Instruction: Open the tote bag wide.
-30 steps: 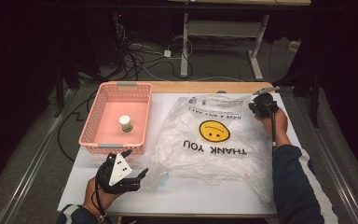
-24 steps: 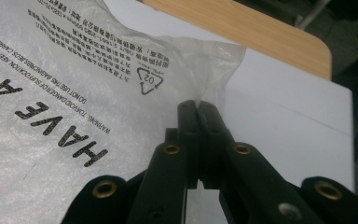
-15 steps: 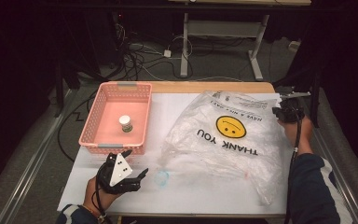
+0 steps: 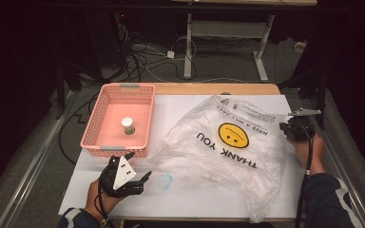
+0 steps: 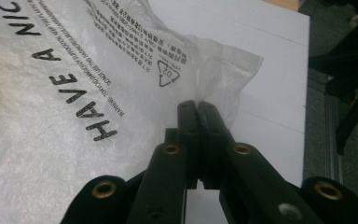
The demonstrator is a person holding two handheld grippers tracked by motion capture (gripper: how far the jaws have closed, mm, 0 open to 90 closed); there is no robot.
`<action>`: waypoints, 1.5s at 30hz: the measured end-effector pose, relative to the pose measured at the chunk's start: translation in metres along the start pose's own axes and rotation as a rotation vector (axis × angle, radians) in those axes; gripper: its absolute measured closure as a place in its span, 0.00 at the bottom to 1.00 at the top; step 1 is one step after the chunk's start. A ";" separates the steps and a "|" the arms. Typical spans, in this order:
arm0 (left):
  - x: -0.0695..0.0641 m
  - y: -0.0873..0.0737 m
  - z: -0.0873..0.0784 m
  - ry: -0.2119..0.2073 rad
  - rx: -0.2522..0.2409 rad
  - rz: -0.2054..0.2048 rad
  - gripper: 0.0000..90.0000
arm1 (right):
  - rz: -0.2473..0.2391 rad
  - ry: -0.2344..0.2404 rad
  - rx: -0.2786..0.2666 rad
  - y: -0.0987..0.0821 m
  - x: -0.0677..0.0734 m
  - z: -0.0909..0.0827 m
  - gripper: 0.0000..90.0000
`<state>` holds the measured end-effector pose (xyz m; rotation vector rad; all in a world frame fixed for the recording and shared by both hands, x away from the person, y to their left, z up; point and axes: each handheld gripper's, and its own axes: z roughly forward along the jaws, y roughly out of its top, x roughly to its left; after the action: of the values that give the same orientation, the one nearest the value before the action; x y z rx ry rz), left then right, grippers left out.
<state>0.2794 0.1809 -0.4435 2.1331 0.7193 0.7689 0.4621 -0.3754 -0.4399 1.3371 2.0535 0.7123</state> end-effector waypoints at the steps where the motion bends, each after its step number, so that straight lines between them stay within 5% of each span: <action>1: 0.000 0.000 0.000 0.000 0.000 0.000 0.22 | -0.013 0.003 -0.010 0.000 0.003 -0.003 1.00; 8: -0.003 0.000 0.001 0.001 0.016 0.012 0.22 | -0.070 0.020 -0.004 -0.004 0.018 -0.017 1.00; 14: -0.002 -0.001 0.000 0.001 0.011 0.003 0.21 | -0.074 0.021 0.000 -0.010 0.018 -0.022 0.86; 18: -0.001 -0.001 0.001 0.000 0.009 -0.010 0.21 | -0.115 0.020 -0.065 -0.004 0.026 -0.035 0.72; 20: -0.001 -0.001 0.001 0.000 0.010 -0.010 0.21 | -0.142 0.077 -0.130 -0.001 0.035 -0.045 0.68; 24: -0.001 -0.001 0.003 0.000 0.018 -0.005 0.21 | -0.231 0.199 -0.204 0.002 0.070 -0.063 0.62; 28: -0.003 0.000 0.002 -0.001 0.017 0.001 0.21 | -0.319 0.349 -0.257 0.003 0.122 -0.077 0.63; 36: -0.004 -0.001 0.004 -0.006 0.024 0.004 0.21 | -0.505 0.614 -0.207 -0.010 0.209 -0.076 0.58; 40: -0.004 -0.001 0.004 -0.006 0.031 0.004 0.22 | -0.581 0.652 -0.158 -0.017 0.232 -0.065 0.57; 45: -0.005 -0.001 0.006 -0.018 0.036 0.015 0.22 | -0.639 0.605 -0.099 -0.022 0.242 -0.050 0.54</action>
<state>0.2797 0.1749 -0.4487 2.1777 0.7138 0.7492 0.3330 -0.1652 -0.4641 0.3544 2.6613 0.9665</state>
